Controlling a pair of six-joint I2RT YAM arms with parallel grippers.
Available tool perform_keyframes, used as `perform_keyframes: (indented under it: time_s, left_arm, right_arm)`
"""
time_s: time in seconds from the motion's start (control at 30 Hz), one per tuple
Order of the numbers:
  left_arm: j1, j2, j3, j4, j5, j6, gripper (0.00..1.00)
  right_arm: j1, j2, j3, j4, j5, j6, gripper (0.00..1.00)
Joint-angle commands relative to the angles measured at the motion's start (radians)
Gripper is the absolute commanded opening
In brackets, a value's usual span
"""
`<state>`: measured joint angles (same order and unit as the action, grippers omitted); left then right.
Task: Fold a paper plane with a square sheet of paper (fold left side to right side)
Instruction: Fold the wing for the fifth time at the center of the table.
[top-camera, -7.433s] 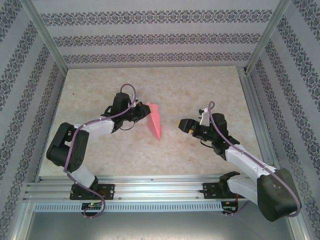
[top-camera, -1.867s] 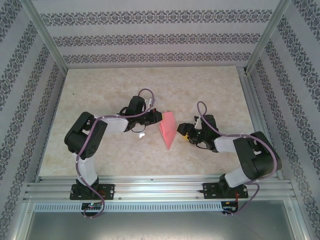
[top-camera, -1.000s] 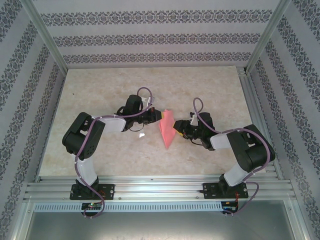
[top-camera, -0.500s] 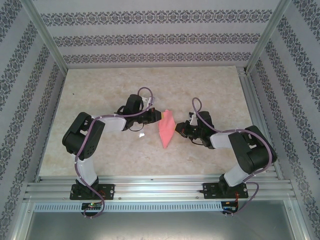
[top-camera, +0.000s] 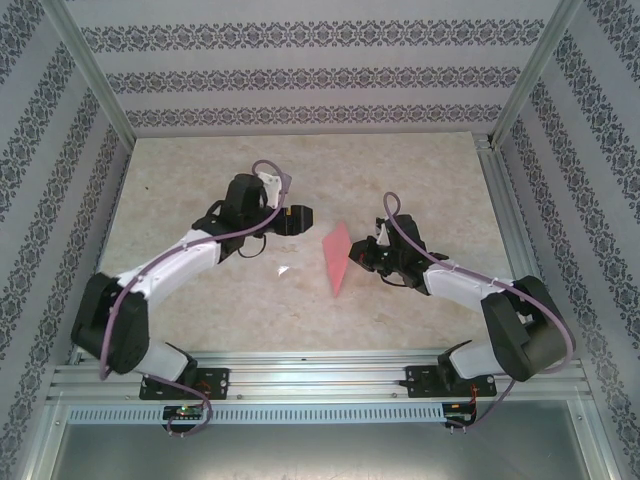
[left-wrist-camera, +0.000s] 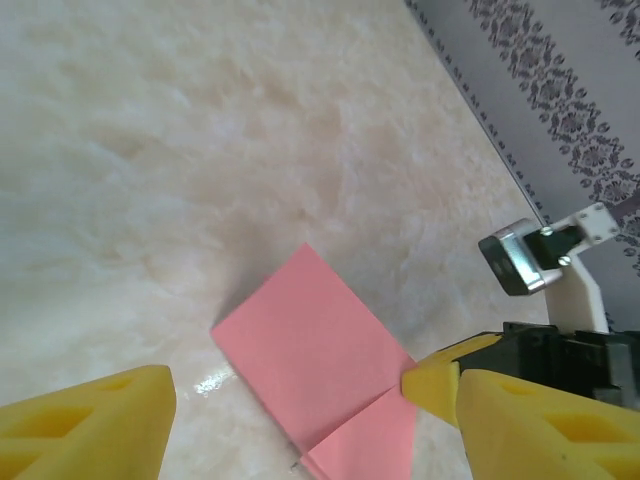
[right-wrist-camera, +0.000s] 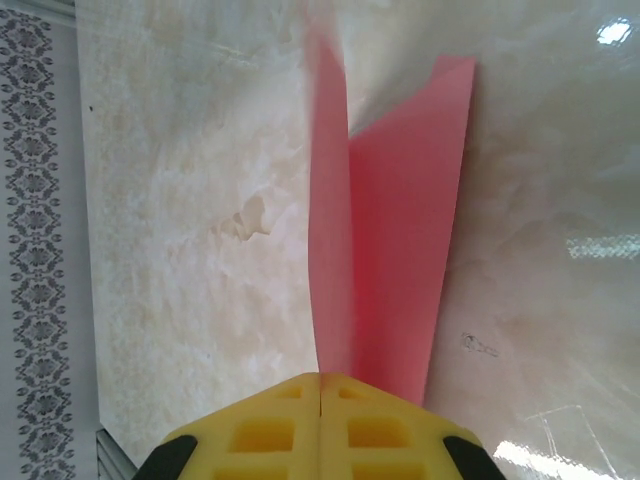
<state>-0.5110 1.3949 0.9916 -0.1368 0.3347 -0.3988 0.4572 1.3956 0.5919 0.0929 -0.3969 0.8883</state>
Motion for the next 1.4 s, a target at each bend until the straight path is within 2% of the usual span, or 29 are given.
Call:
perform_keyframes:
  time_s: [0.0, 0.1, 0.2, 0.3, 0.43, 0.67, 0.87, 0.97, 1.13, 1.27, 1.37]
  left_arm:
    - [-0.074, -0.122, -0.092, -0.143, -0.159, 0.135, 0.75]
    - [-0.179, -0.202, -0.195, -0.089, -0.193, 0.14, 0.74]
    - [-0.308, -0.194, -0.251, -0.018, -0.259, 0.138, 0.74]
    - [-0.417, -0.106, -0.241, 0.025, -0.34, 0.14, 0.73]
    - [-0.509, 0.068, -0.17, 0.046, -0.402, 0.143, 0.73]
    - [-0.541, 0.222, -0.113, 0.092, -0.488, 0.131, 0.72]
    - [-0.541, 0.299, -0.077, 0.09, -0.561, 0.122, 0.64]
    - [-0.541, 0.326, -0.058, 0.08, -0.579, 0.128, 0.53]
    - [-0.54, 0.355, -0.043, 0.073, -0.579, 0.137, 0.29]
    - [-0.538, 0.354, -0.055, 0.077, -0.568, 0.144, 0.18]
    - [-0.534, 0.354, -0.071, 0.087, -0.556, 0.145, 0.1]
  right_arm:
    - [0.018, -0.004, 0.018, -0.088, 0.086, 0.045, 0.0]
    - [0.039, 0.008, 0.022, -0.1, 0.13, 0.111, 0.0]
    - [0.053, -0.014, 0.002, -0.09, 0.195, 0.183, 0.0]
    - [0.068, -0.036, -0.006, -0.093, 0.248, 0.227, 0.0]
    - [0.093, -0.032, 0.003, -0.097, 0.262, 0.247, 0.0]
    - [0.108, -0.014, 0.002, -0.075, 0.256, 0.264, 0.0]
    - [0.112, -0.014, -0.001, -0.074, 0.249, 0.268, 0.01]
    - [0.114, -0.004, -0.006, -0.063, 0.24, 0.274, 0.01]
    - [0.115, 0.015, 0.003, -0.055, 0.228, 0.266, 0.03]
    - [0.112, 0.023, 0.006, -0.058, 0.223, 0.237, 0.06]
    - [0.103, 0.018, 0.004, -0.057, 0.218, 0.201, 0.14]
